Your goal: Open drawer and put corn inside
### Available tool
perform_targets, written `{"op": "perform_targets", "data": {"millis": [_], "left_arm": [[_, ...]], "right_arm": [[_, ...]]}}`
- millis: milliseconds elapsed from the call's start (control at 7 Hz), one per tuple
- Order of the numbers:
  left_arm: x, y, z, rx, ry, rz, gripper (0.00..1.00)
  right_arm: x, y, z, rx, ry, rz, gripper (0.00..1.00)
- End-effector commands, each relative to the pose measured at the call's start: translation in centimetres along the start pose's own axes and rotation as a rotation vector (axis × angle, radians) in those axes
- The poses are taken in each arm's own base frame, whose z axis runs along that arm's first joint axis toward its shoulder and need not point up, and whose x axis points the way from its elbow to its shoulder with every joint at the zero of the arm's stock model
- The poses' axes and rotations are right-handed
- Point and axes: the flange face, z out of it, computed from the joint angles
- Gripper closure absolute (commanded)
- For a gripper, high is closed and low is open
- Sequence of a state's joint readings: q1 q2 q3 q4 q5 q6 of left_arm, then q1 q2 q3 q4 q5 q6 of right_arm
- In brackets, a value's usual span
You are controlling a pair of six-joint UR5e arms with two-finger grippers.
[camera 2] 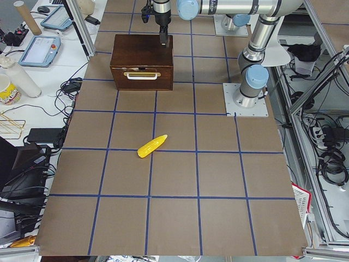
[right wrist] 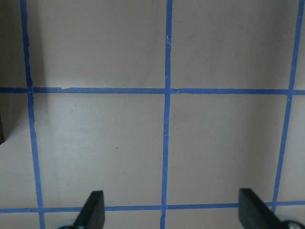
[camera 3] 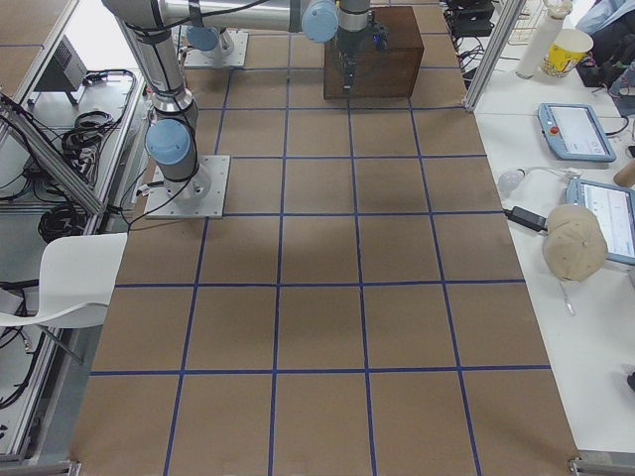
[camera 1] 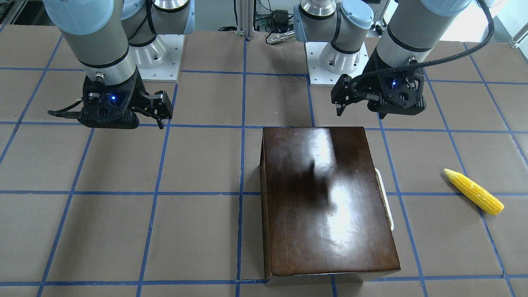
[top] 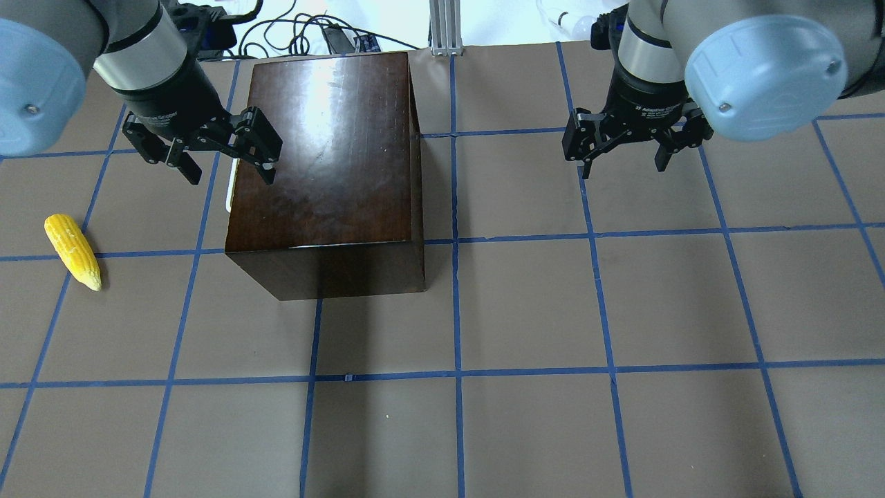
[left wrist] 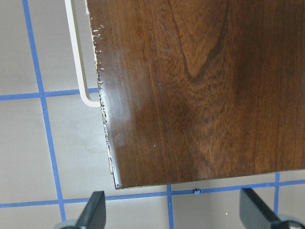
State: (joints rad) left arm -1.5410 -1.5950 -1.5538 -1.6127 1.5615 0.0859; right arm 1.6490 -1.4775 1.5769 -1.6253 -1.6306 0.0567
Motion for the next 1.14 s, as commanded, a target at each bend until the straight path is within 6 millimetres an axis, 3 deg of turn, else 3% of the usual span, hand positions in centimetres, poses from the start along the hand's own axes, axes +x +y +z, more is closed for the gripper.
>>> {"op": "perform_targets", "data": {"millis": [0, 1000], "left_arm": [[0.2, 0.2, -0.4, 0.003, 0.001, -0.002, 0.0], [0.1, 1.4, -1.7, 0.028, -0.013, 0.008, 0.0]], "right_arm": [[0.0, 0.0, -0.1, 0.0, 0.0, 0.0, 0.0], [0.0, 0.0, 0.0, -0.001, 0.0, 0.0, 0.0]]}}
